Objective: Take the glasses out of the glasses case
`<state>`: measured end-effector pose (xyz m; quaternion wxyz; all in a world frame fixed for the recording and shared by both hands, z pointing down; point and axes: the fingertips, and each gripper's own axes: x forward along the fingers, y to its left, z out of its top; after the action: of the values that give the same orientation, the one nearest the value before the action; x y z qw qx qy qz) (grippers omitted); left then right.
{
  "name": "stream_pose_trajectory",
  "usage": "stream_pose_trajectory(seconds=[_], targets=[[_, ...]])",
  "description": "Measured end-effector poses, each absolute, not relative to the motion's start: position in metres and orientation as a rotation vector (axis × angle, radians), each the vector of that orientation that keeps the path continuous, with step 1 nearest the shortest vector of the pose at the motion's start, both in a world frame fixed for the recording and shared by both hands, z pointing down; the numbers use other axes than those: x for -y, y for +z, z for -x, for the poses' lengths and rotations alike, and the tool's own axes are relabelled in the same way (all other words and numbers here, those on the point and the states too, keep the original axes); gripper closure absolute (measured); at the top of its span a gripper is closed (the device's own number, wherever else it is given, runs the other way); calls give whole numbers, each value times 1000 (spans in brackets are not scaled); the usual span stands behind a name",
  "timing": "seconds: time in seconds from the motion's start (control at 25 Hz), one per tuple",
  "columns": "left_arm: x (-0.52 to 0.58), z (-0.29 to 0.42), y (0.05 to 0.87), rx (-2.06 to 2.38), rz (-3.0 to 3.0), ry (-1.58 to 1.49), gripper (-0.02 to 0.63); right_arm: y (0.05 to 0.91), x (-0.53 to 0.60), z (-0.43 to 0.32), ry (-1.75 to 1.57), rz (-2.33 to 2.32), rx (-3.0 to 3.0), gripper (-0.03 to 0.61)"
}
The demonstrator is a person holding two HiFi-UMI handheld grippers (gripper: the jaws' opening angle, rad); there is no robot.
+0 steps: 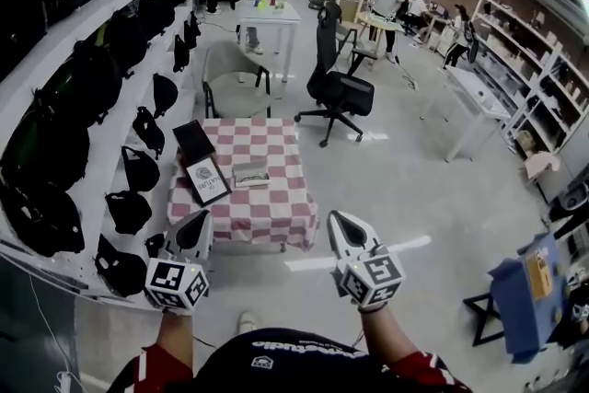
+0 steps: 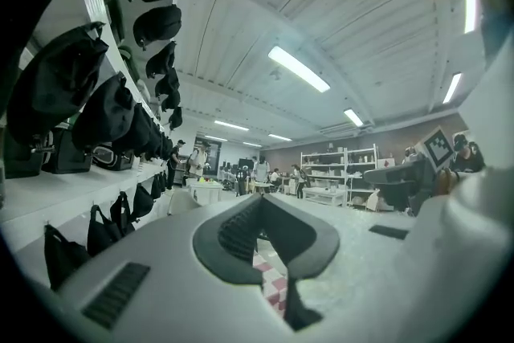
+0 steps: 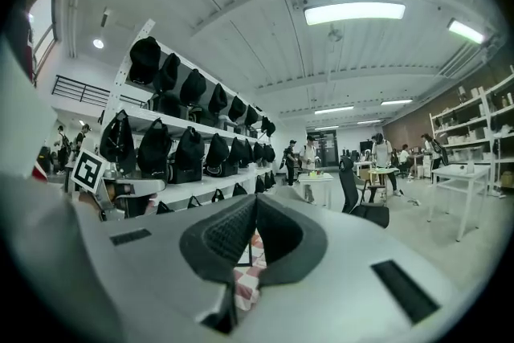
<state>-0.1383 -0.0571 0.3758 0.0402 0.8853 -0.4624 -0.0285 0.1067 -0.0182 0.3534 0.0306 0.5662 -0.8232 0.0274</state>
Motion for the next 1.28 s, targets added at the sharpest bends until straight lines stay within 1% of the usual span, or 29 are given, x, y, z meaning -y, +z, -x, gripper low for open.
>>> stream_pose_trajectory(seconds=[0.28,0.56,1.28], targets=[[118,151,368,1359,-2745,-90,609,333,74,-86,99,-1826,2489,577],[157,165,373,1296,-2760,-111,609,334,111,-57,57,-1812,2500,575],[175,186,399,1294,-2706,-120,609,343,138,-30,80,-1752,2494,575]])
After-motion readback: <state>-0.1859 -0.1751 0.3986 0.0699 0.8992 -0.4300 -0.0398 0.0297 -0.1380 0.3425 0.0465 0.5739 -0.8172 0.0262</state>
